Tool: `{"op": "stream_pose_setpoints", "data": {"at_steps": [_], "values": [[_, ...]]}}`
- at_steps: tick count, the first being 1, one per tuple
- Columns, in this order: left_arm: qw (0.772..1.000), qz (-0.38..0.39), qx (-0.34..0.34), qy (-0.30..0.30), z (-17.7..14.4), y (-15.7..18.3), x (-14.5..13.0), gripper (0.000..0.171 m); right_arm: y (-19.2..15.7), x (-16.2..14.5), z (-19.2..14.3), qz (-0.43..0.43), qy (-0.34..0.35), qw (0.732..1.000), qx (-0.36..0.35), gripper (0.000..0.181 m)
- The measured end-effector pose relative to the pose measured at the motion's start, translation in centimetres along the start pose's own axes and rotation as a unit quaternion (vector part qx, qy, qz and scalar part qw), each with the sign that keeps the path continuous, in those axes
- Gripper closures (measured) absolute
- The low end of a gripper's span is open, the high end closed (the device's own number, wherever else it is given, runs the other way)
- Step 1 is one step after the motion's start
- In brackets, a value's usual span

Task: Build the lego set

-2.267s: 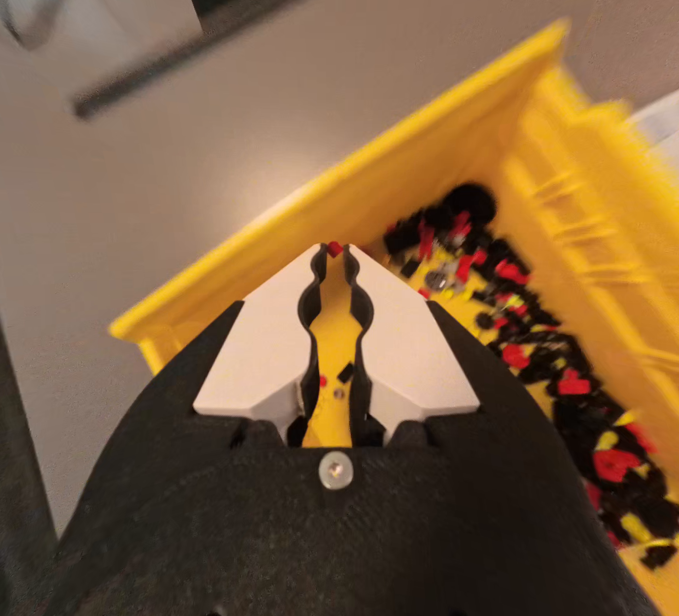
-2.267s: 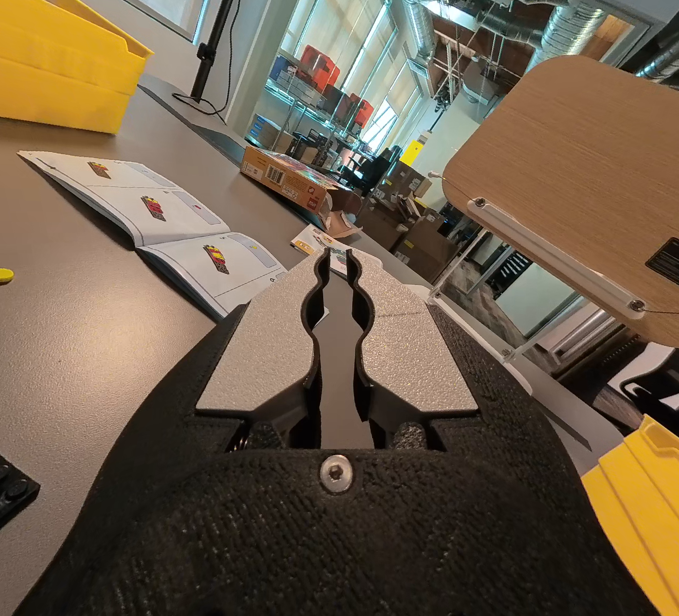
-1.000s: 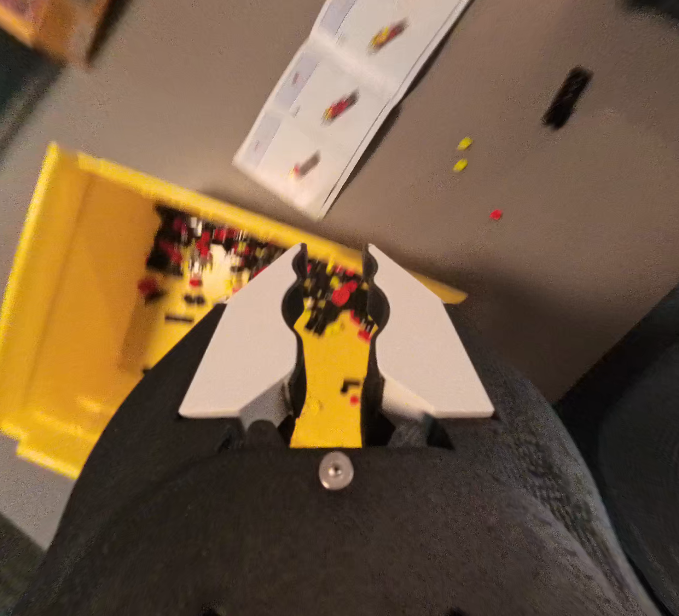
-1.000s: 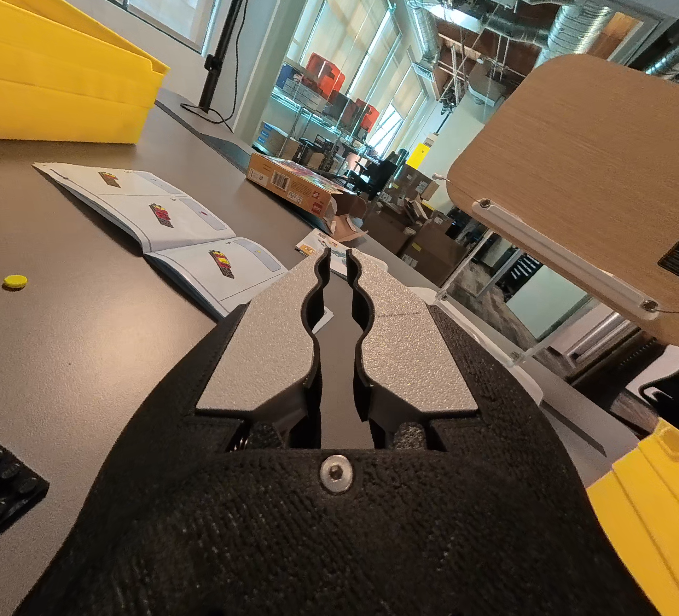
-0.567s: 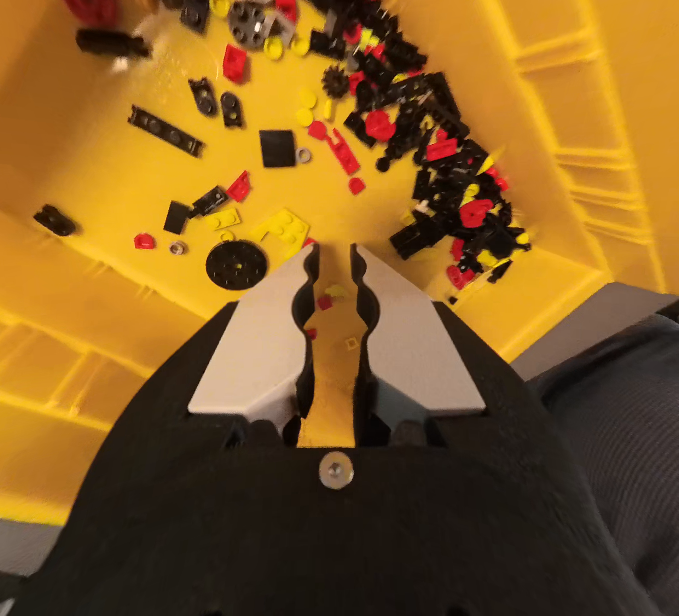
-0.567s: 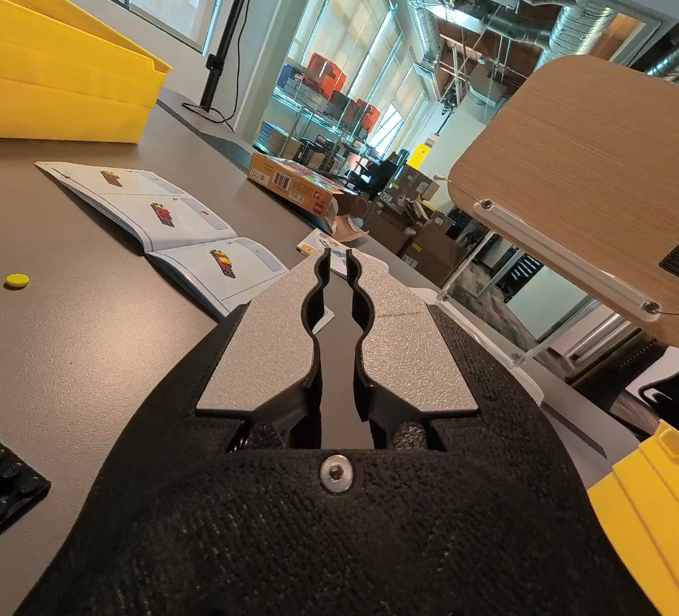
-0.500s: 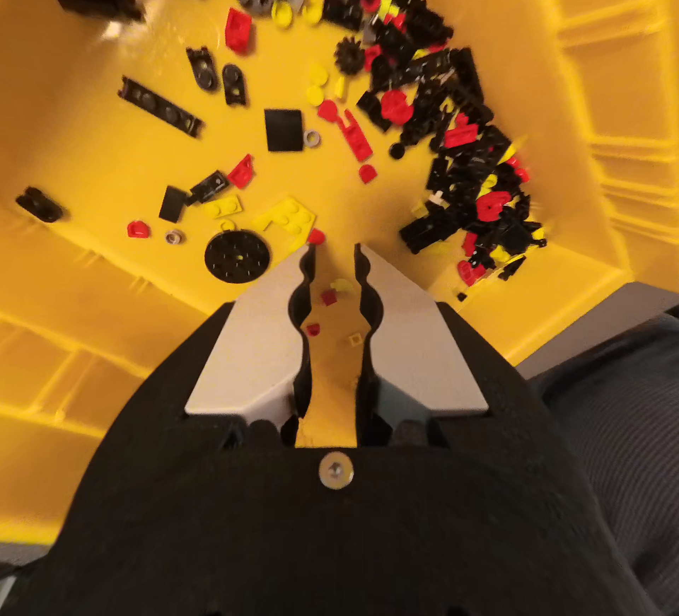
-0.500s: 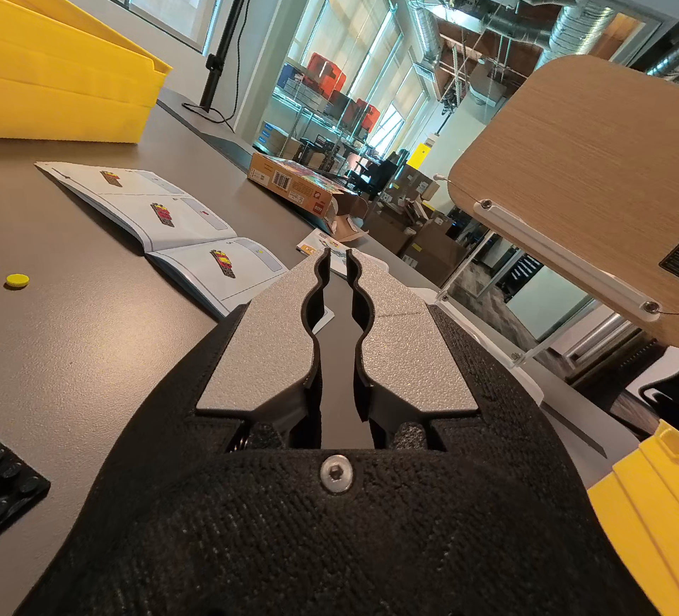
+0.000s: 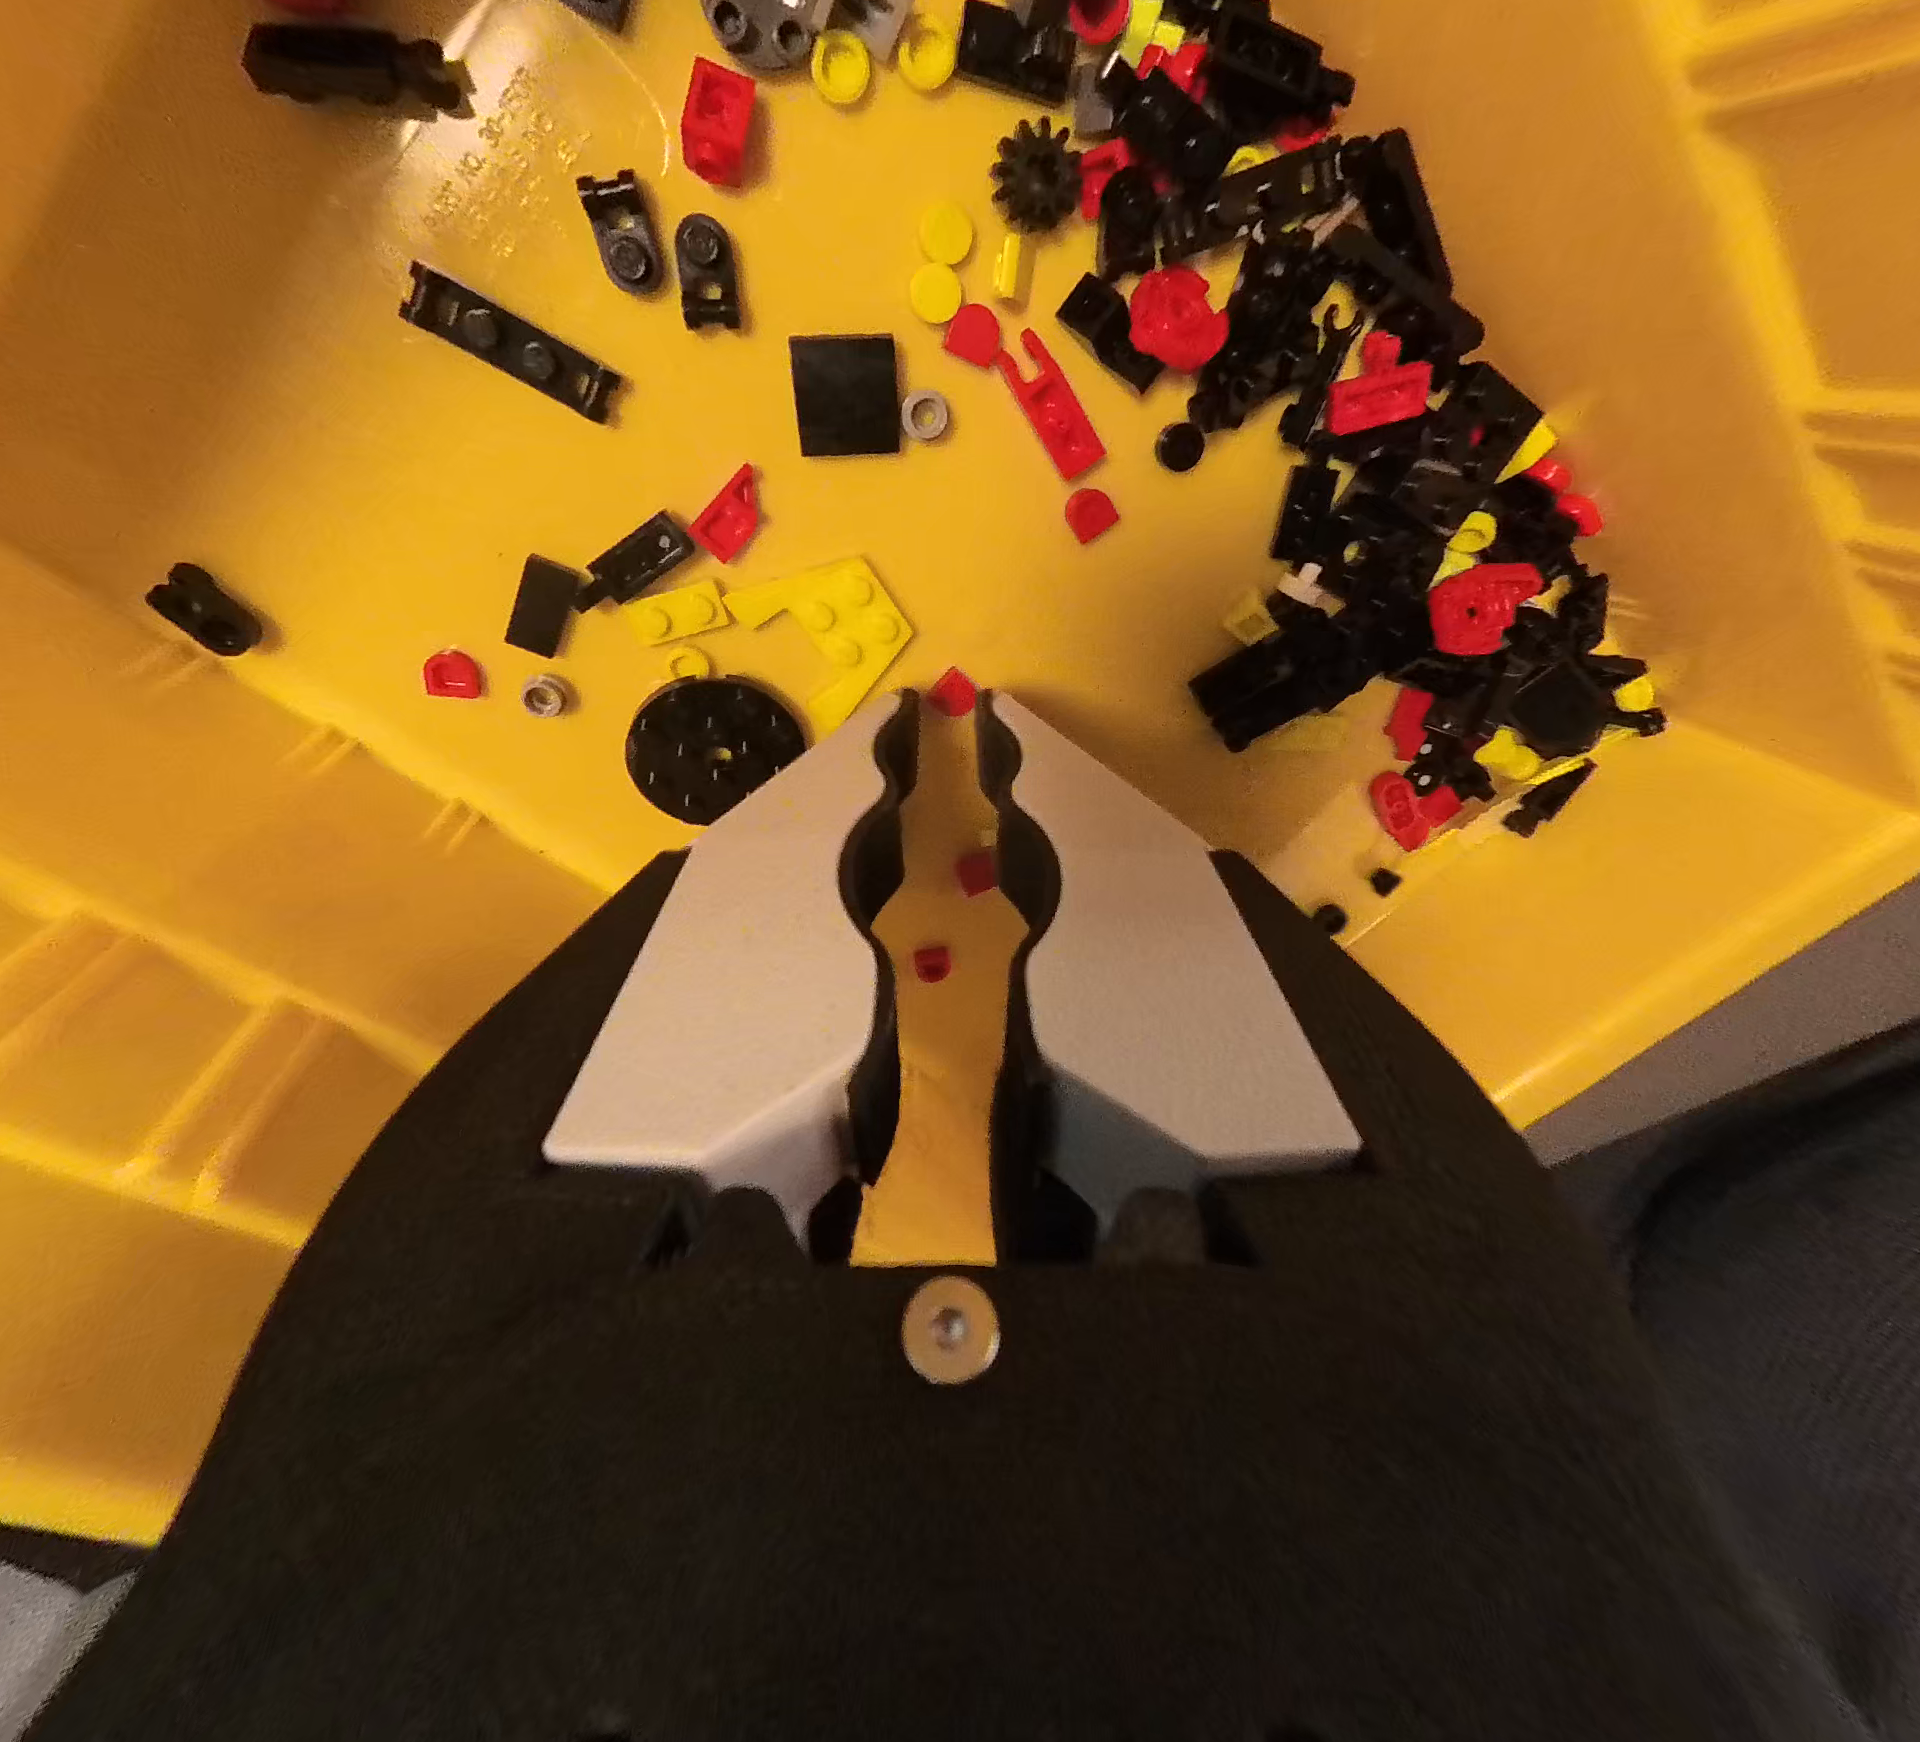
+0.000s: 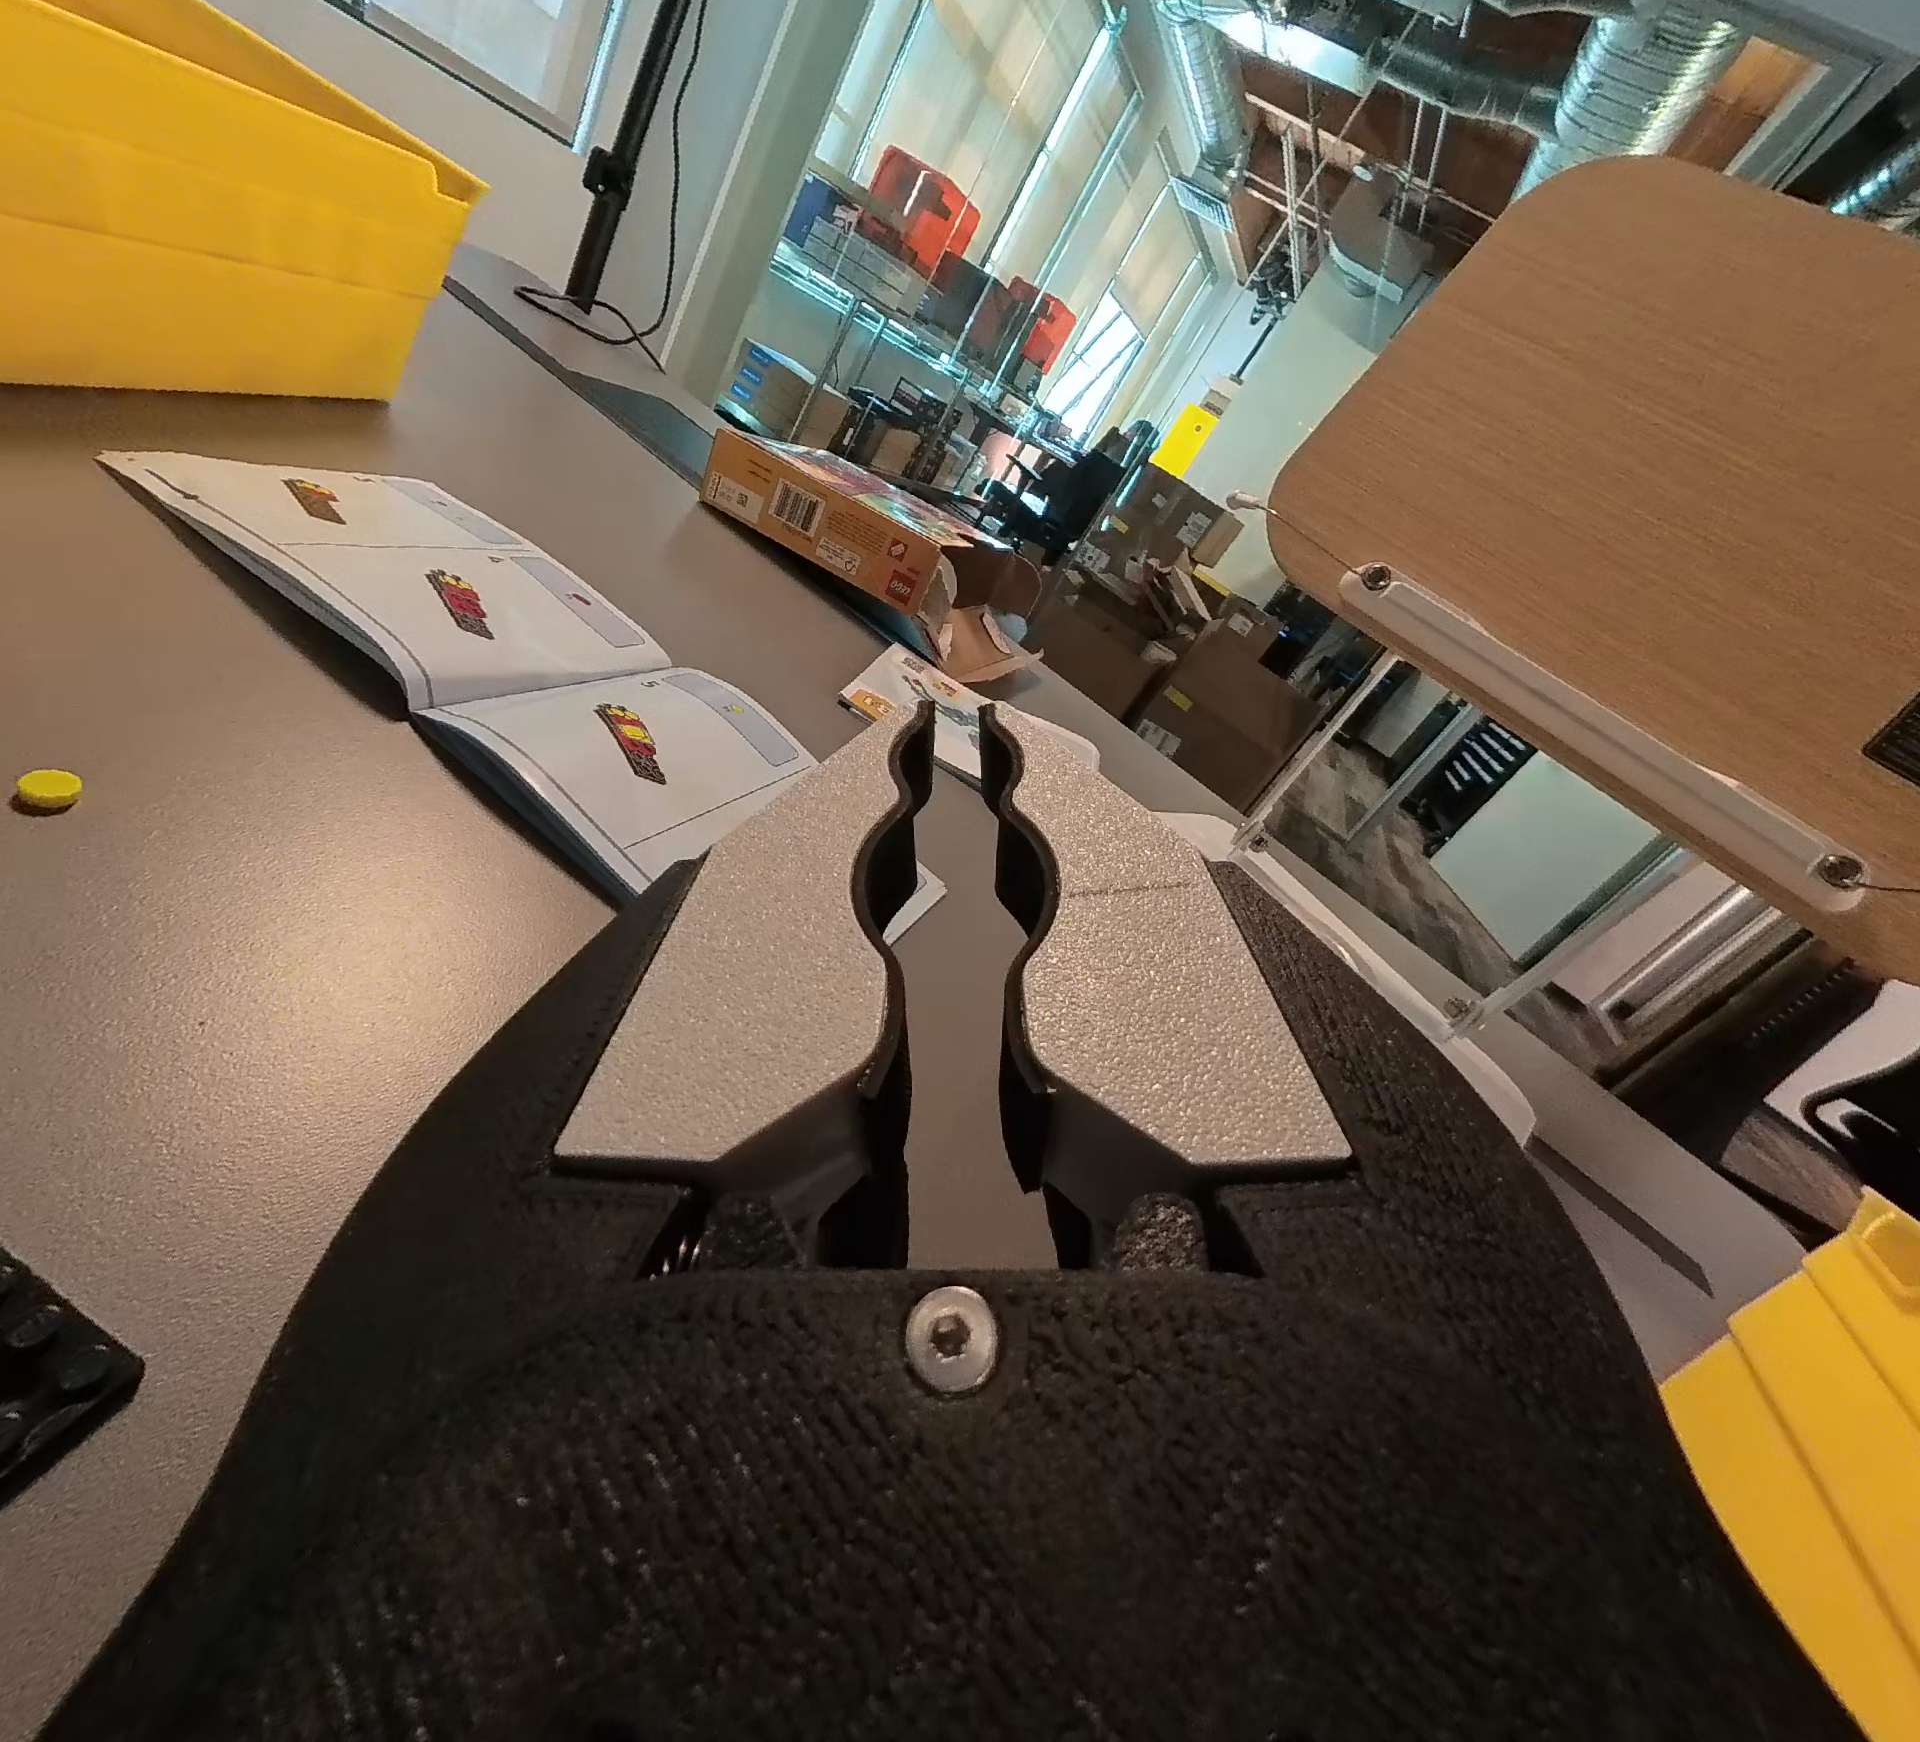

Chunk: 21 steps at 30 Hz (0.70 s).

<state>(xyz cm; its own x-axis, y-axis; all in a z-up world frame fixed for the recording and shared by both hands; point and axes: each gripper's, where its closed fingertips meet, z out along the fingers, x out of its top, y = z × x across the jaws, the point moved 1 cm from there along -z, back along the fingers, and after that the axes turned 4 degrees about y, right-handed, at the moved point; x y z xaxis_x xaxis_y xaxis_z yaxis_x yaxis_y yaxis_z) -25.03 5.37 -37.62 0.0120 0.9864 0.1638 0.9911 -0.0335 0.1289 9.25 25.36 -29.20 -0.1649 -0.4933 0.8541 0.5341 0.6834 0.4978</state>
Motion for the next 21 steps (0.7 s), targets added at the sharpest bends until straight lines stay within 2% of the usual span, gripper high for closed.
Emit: {"op": "stream_pose_setpoints", "data": {"at_steps": [8,10,12,14,16,18,21], "values": [[0.999,0.039,0.028,0.021,-0.4,0.4,0.5,0.164,0.0,0.0,0.0,-0.001,0.001,1.000,0.000,0.175],[0.995,0.045,0.044,0.081,-2.3,0.7,2.4,0.164,0.0,0.0,0.0,0.000,0.001,1.000,-0.002,0.175],[0.979,0.068,0.058,0.183,-6.0,2.4,5.2,0.164,0.0,0.0,0.0,-0.002,0.000,1.000,-0.003,0.175],[0.951,0.108,0.059,0.282,-10.0,6.0,7.4,0.164,0.1,0.0,0.1,-0.004,-0.001,1.000,-0.005,0.175],[0.923,0.163,0.032,0.346,-12.5,11.2,8.3,0.164,0.1,0.0,0.1,-0.006,0.000,1.000,-0.007,0.175],[0.903,0.223,-0.006,0.366,-12.8,16.9,8.0,0.164,0.2,0.0,0.1,-0.005,0.002,1.000,-0.008,0.175],[0.887,0.297,-0.080,0.343,-9.9,24.7,6.3,0.164,0.3,0.2,0.0,0.001,0.013,1.000,-0.009,0.175]]}}
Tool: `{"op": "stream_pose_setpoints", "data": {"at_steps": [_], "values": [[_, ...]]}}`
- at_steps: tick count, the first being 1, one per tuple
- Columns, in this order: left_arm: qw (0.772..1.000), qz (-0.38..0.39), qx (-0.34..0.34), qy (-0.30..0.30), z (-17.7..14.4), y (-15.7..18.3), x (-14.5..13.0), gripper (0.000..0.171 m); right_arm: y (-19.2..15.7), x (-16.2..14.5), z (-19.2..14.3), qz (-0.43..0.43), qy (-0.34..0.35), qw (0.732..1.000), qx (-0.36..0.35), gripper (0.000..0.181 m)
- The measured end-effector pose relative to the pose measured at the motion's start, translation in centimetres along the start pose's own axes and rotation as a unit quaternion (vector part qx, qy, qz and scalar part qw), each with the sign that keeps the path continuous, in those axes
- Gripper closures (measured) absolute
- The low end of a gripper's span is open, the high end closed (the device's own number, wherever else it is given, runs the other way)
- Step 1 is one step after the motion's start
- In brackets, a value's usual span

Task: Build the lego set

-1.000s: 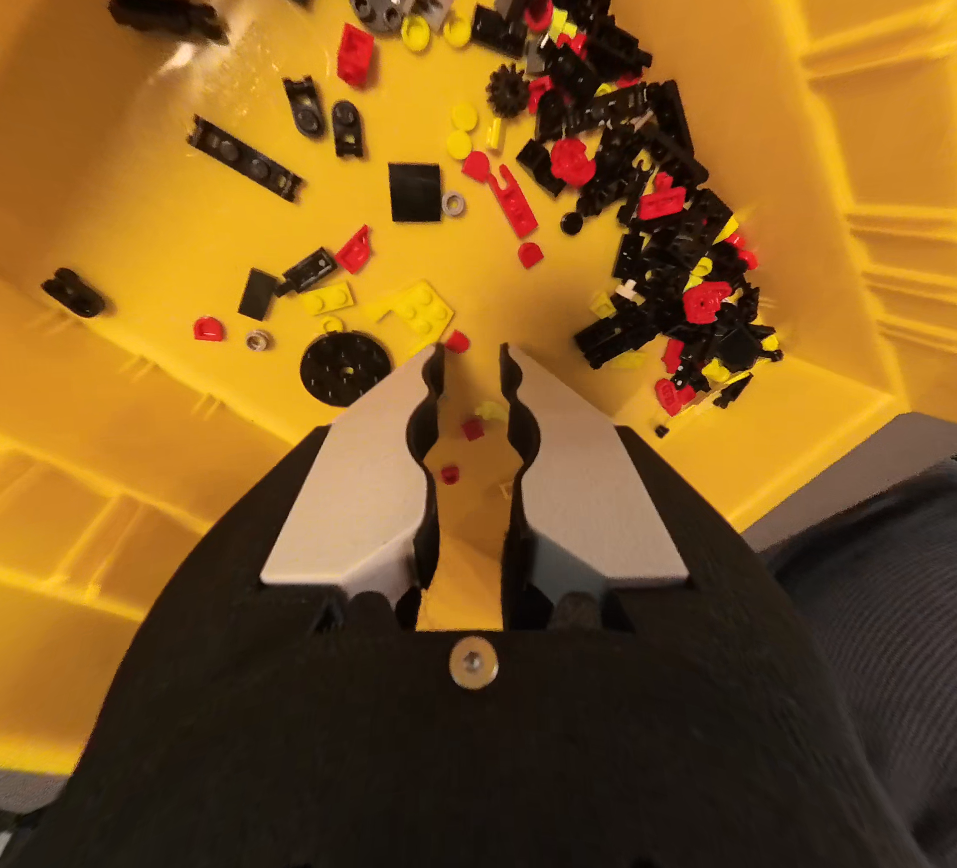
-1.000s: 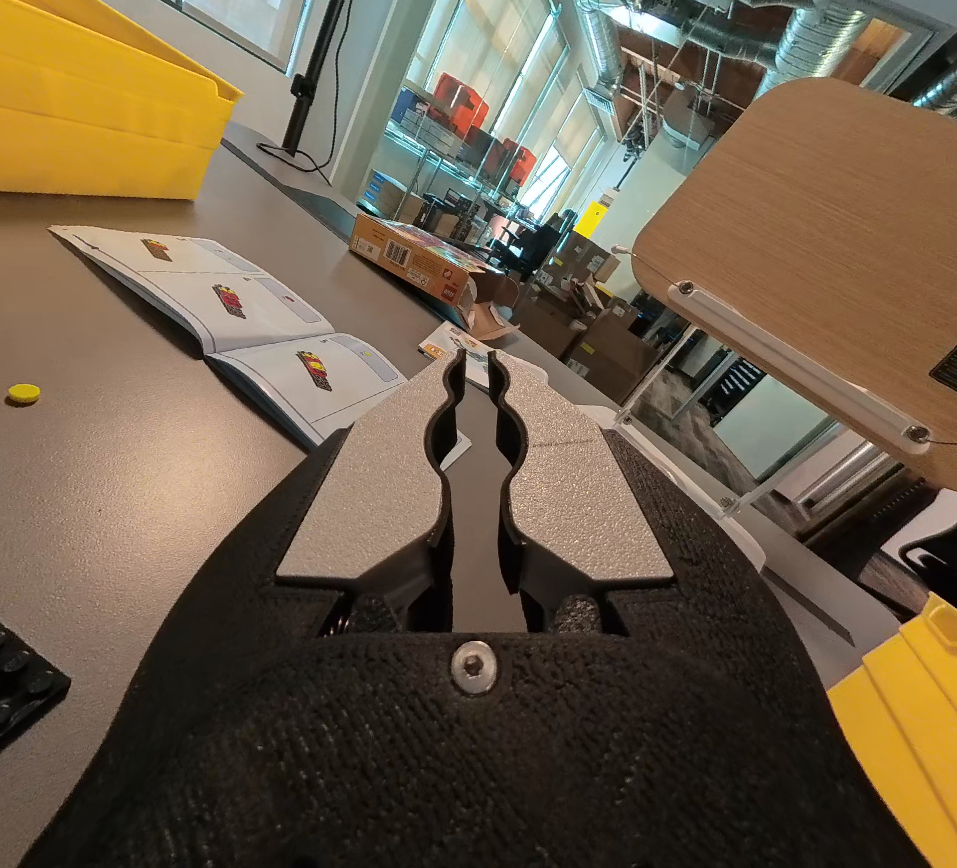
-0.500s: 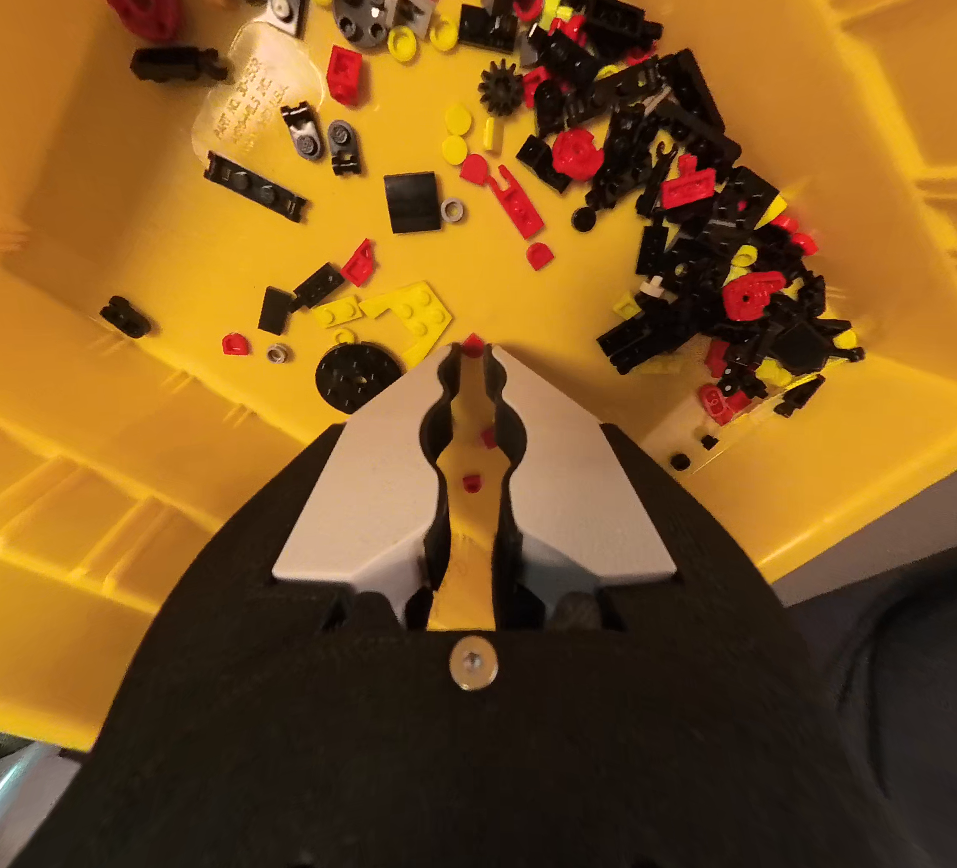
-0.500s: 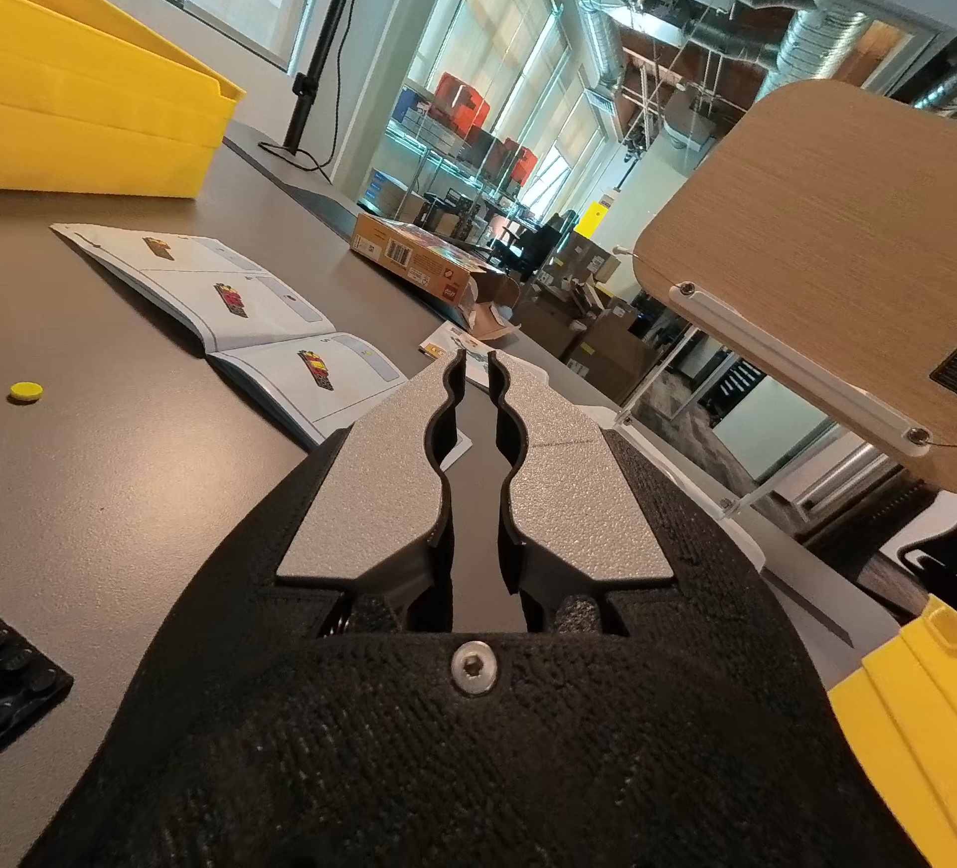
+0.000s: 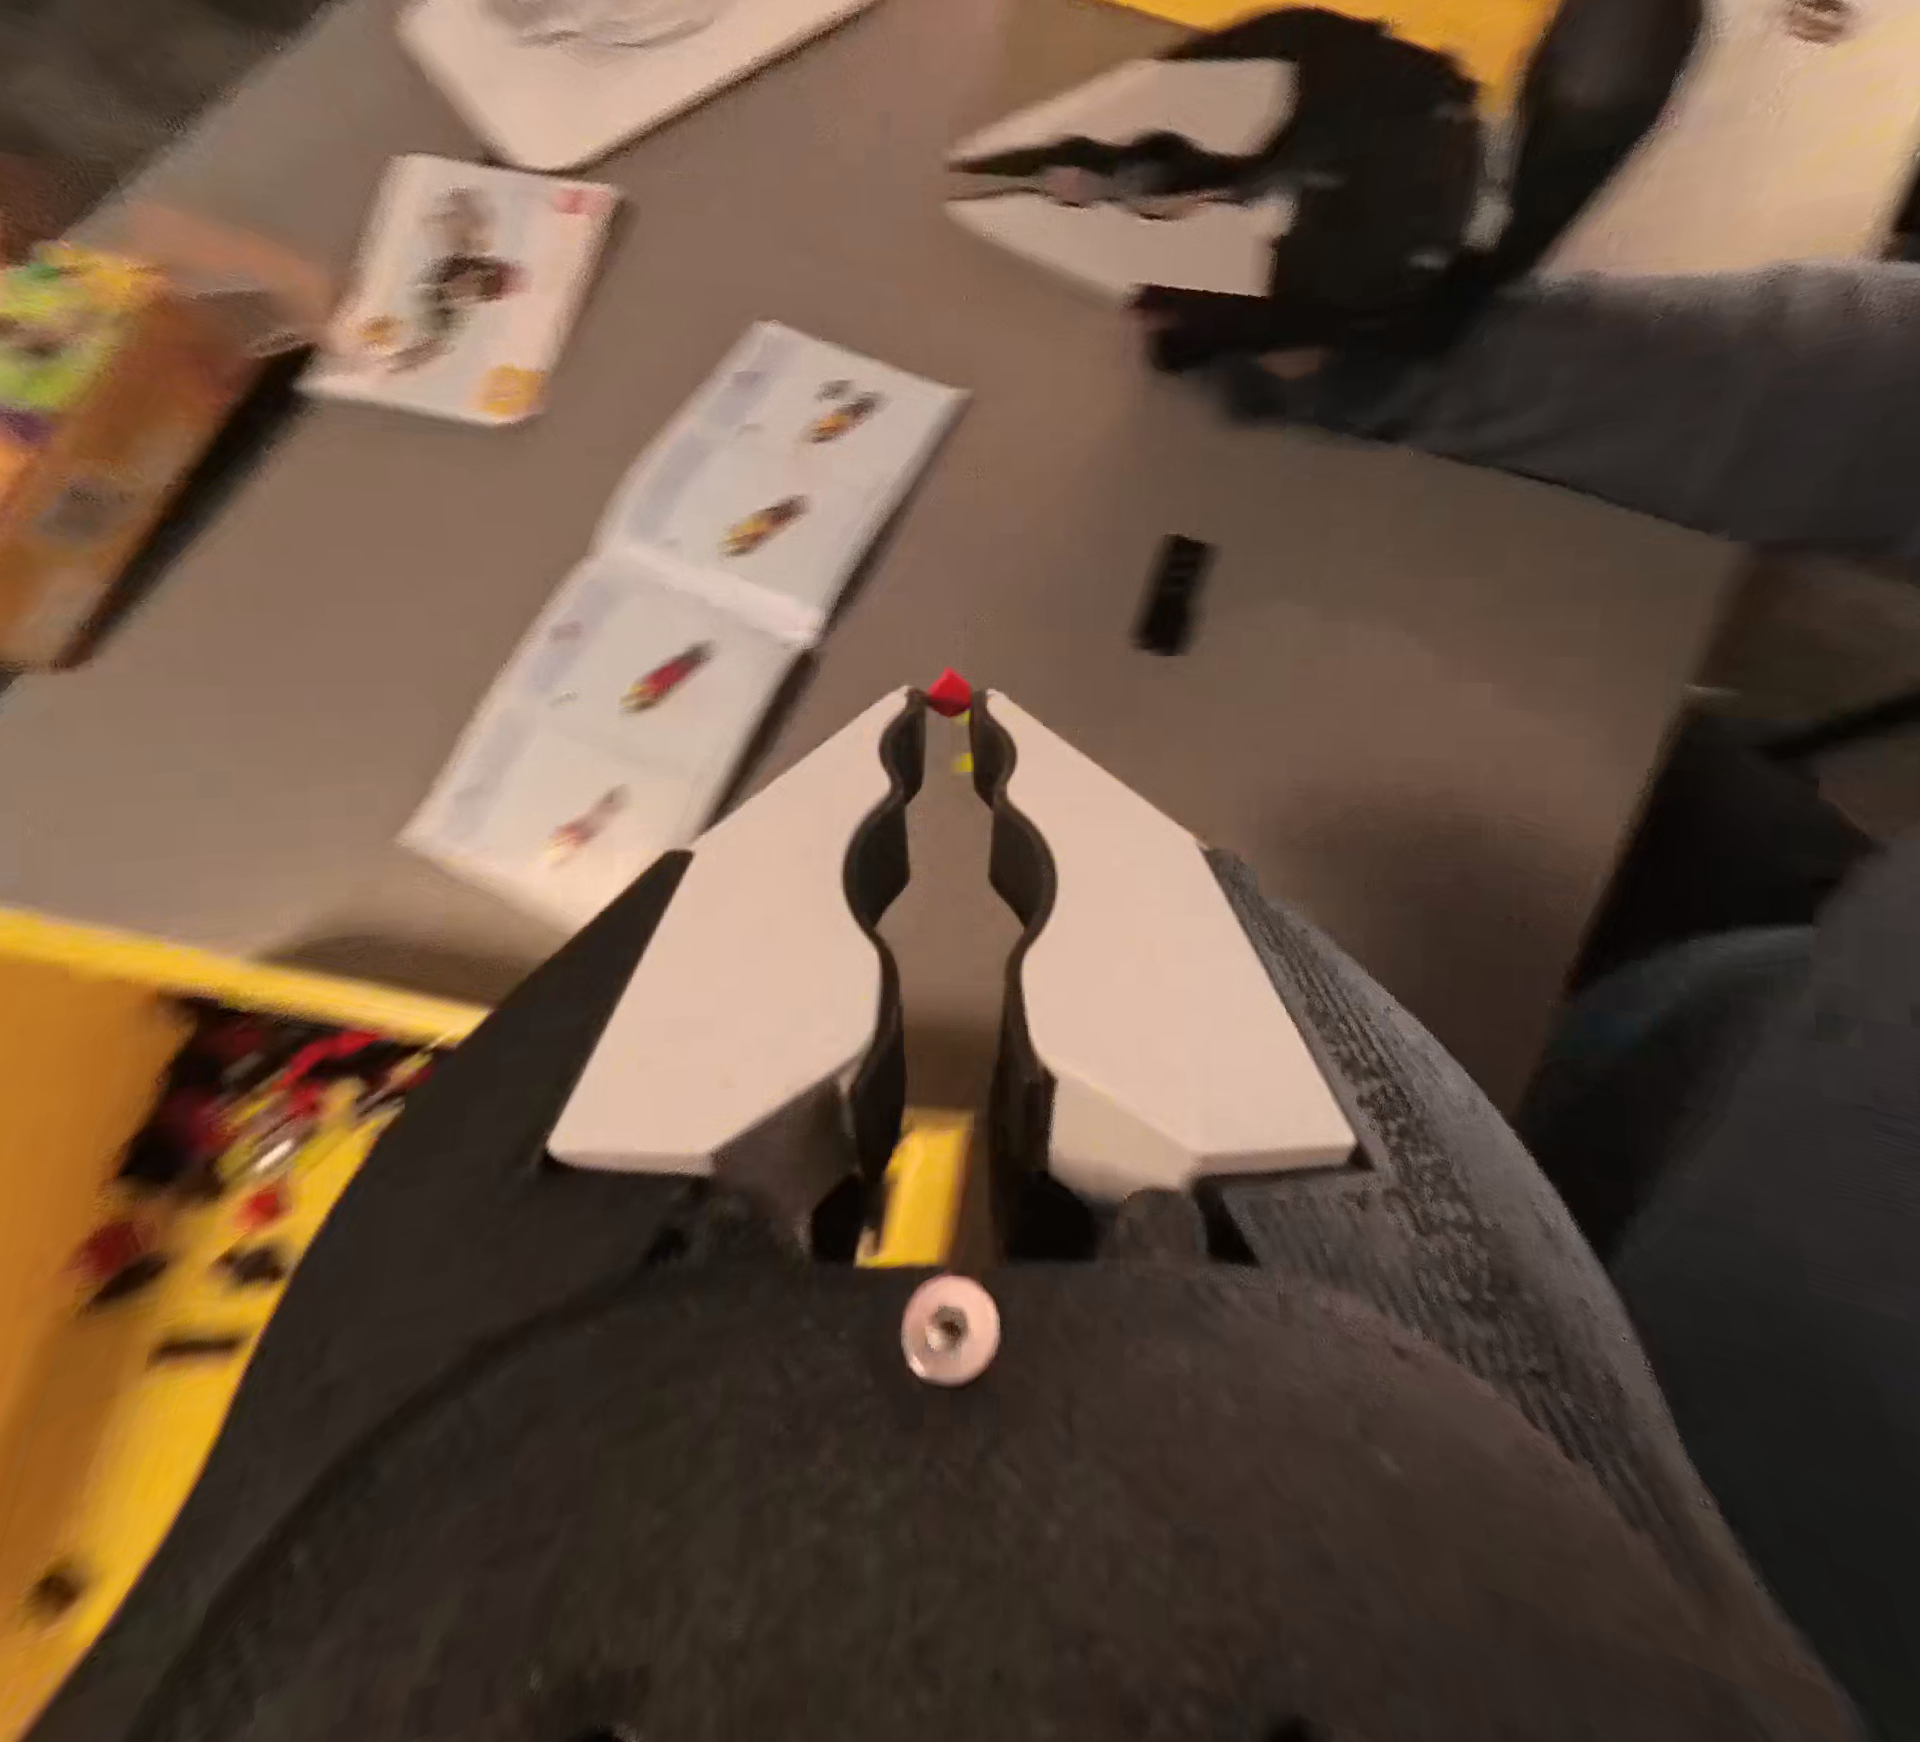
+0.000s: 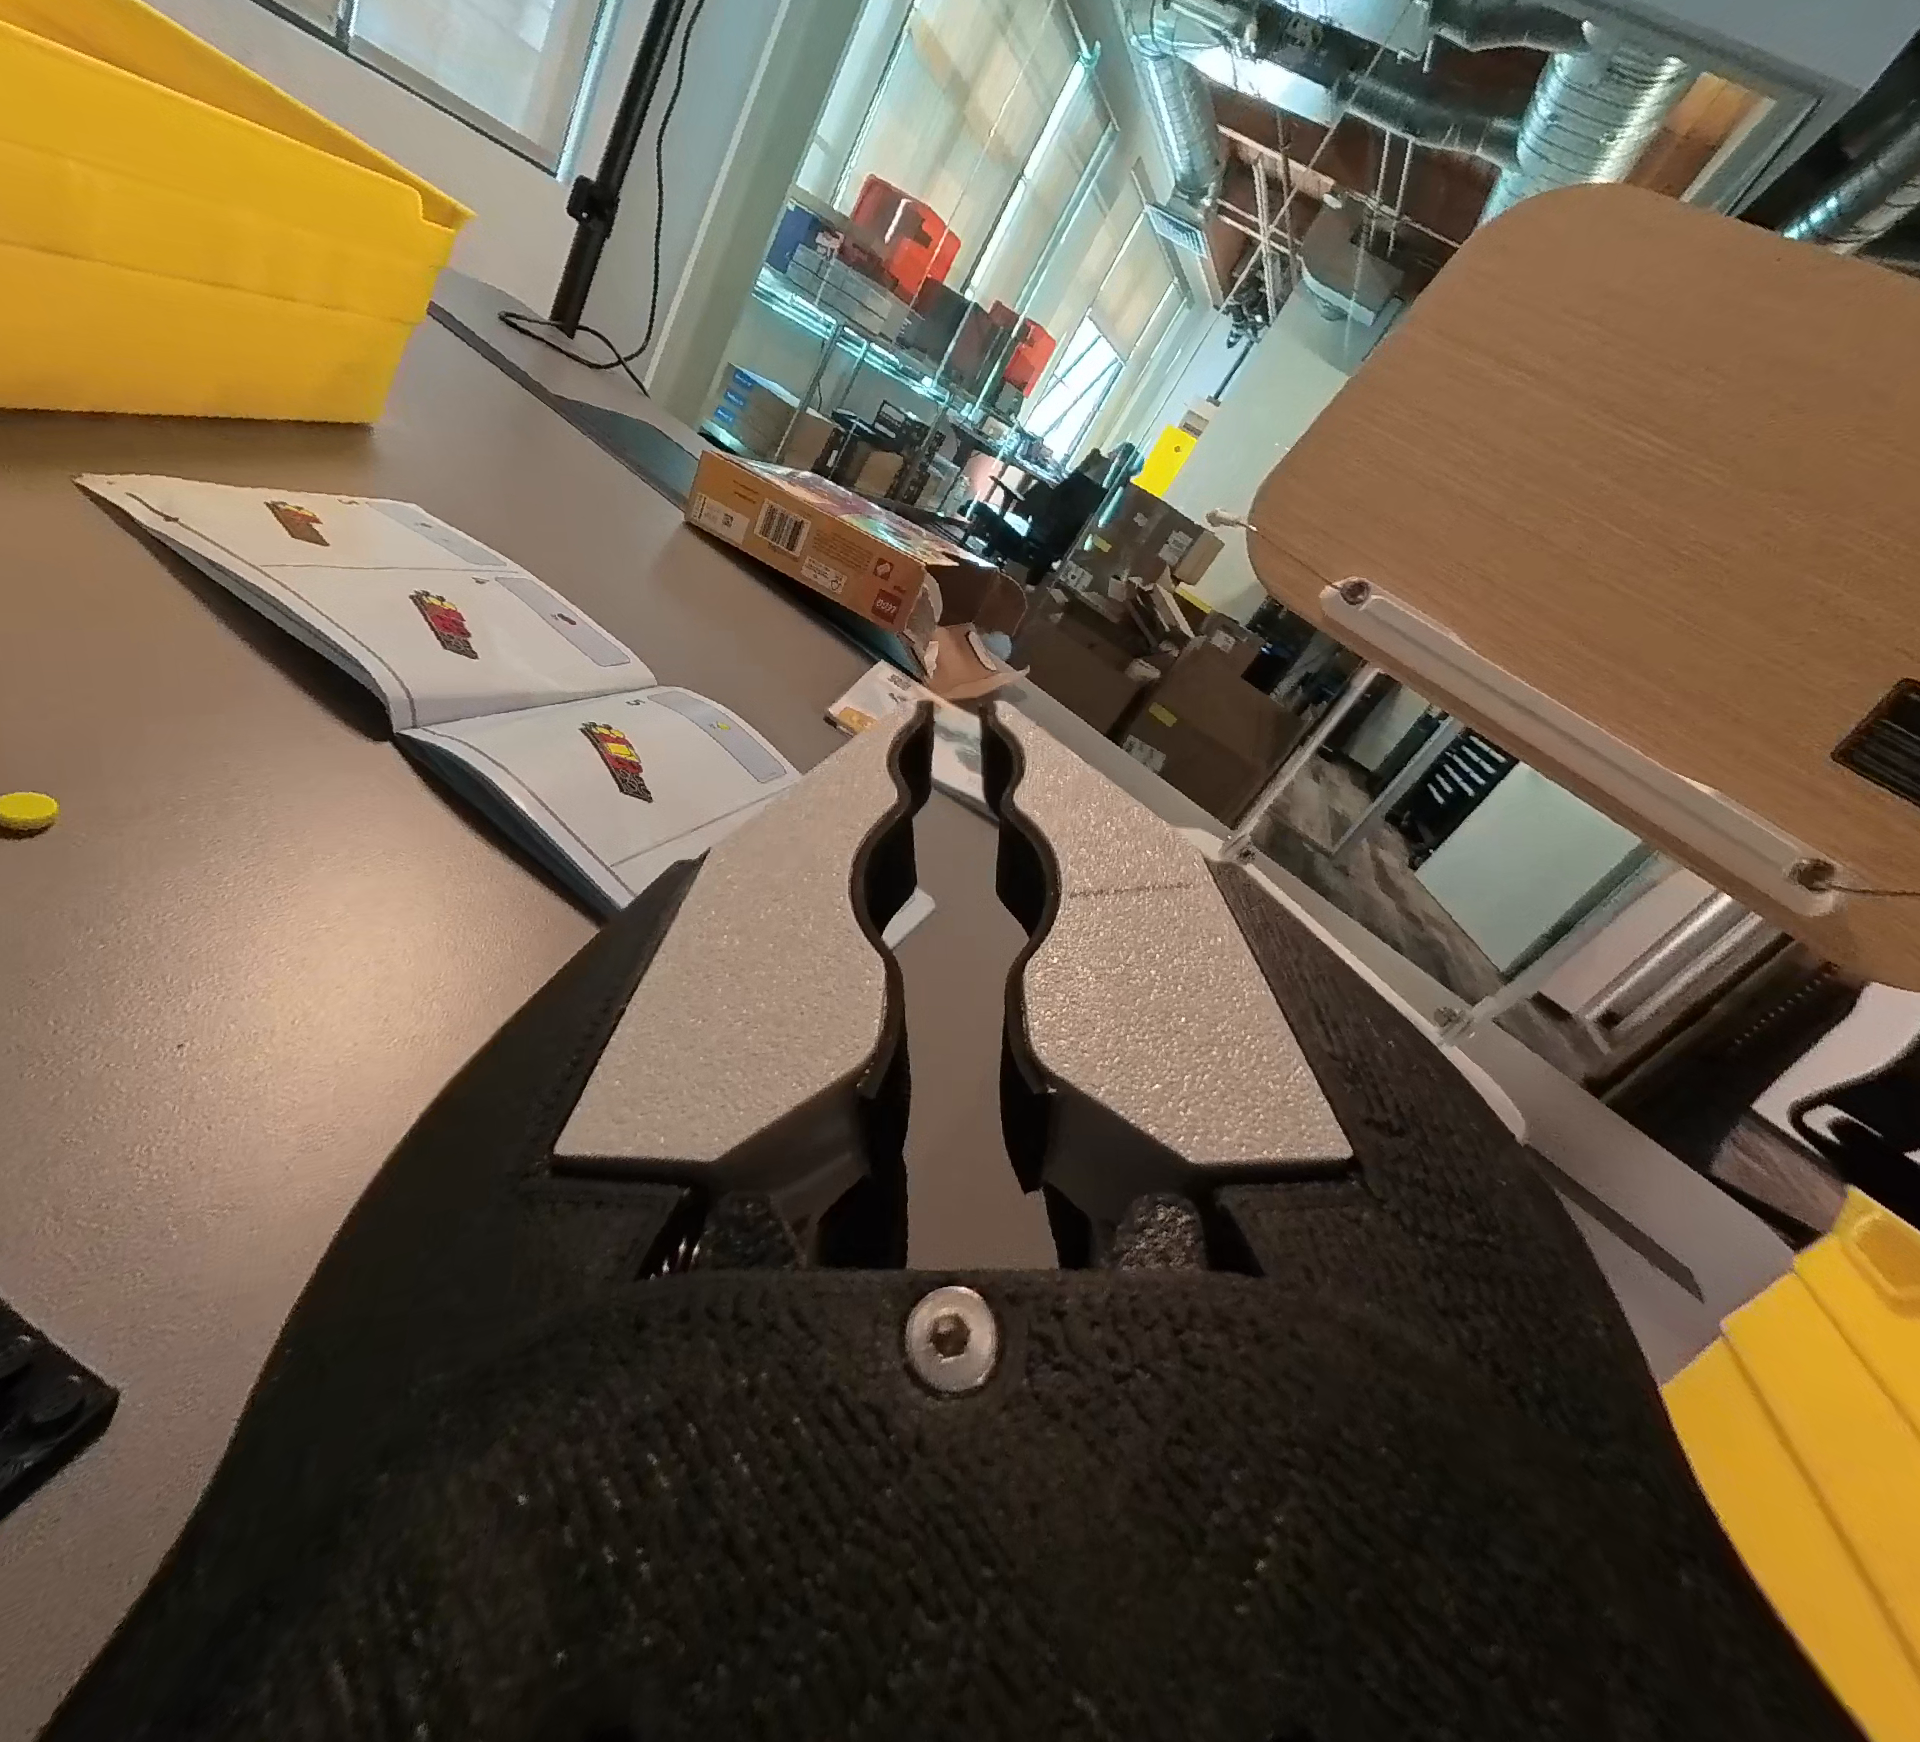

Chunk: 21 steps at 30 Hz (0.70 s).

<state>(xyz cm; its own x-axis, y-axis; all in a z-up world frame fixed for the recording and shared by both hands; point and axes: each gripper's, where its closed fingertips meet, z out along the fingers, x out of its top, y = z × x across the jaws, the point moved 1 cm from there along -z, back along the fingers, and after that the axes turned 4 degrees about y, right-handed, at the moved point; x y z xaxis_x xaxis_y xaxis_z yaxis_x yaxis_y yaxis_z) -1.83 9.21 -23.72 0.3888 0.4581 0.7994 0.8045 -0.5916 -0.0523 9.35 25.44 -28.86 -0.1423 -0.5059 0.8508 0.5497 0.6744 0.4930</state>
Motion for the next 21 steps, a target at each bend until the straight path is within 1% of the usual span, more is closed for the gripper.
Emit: {"op": "stream_pose_setpoints", "data": {"at_steps": [2,4,6,9,13,16,18,21], "values": [[0.999,0.007,-0.044,-0.006,3.1,3.3,-0.5,0.164,0.0,0.2,0.0,0.007,0.010,1.000,0.002,0.166],[0.998,0.013,-0.055,-0.042,6.3,4.6,-2.2,0.164,-0.1,0.3,0.0,0.008,0.014,1.000,0.006,0.156],[0.997,0.005,-0.056,-0.061,9.0,4.9,-3.4,0.164,-0.2,0.5,0.0,0.002,0.018,1.000,0.011,0.150],[0.995,-0.005,-0.024,-0.096,11.8,3.5,-4.8,0.164,-0.4,0.7,0.0,-0.010,0.020,1.000,0.013,0.145],[0.990,-0.012,0.012,-0.141,13.0,2.5,-6.1,0.164,-0.3,0.8,-0.1,-0.012,0.024,1.000,0.012,0.145],[0.988,-0.031,0.004,-0.151,13.5,3.0,-6.4,0.164,-0.2,0.7,-0.1,-0.002,0.025,1.000,0.011,0.145],[0.985,-0.041,0.004,-0.168,13.7,3.1,-6.9,0.163,-0.2,0.6,-0.1,0.003,0.024,1.000,0.012,0.146],[0.984,-0.052,0.015,-0.169,14.0,2.9,-6.9,0.157,-0.1,0.8,-0.2,0.005,0.029,1.000,0.010,0.149]]}}
